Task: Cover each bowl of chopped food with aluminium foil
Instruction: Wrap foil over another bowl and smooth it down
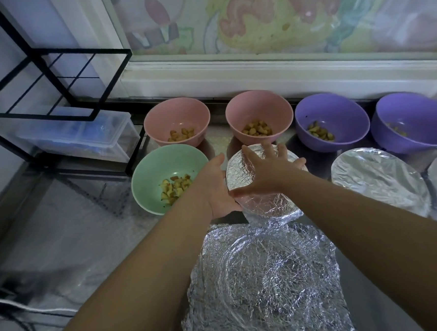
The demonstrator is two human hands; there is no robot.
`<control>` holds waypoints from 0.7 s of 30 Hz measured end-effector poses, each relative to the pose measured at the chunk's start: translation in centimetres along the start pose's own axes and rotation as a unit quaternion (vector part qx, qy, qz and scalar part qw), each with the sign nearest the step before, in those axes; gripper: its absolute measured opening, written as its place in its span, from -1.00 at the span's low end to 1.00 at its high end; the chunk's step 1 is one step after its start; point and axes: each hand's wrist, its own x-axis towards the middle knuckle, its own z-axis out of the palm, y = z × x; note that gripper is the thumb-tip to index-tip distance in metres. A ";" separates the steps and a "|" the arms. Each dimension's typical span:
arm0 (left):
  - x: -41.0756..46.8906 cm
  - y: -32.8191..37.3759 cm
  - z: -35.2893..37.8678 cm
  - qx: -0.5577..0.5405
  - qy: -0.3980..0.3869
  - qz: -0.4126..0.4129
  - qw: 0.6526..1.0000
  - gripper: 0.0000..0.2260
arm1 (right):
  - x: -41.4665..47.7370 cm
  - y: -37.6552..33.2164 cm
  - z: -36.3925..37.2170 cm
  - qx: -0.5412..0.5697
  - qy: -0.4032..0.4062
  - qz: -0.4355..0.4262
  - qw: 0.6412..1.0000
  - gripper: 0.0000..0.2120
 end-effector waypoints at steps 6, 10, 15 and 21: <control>1.7 0.8 -0.7 0.076 -0.013 -0.018 0.997 -0.57 | 0.1 0.0 0.1 0.000 -0.003 0.002 1.000 0.26; 1.6 0.8 -0.7 0.083 -0.015 -0.014 0.996 -0.47 | 0.2 0.0 0.1 0.000 -0.002 0.002 1.000 0.26; 2.4 1.4 -1.4 0.057 -0.030 -0.039 0.997 -0.66 | 0.4 0.0 0.3 0.002 -0.001 0.003 1.000 0.25; 3.4 1.5 -1.9 0.071 -0.028 -0.031 0.997 -0.59 | 0.3 -0.2 0.3 0.002 -0.001 0.013 1.000 0.24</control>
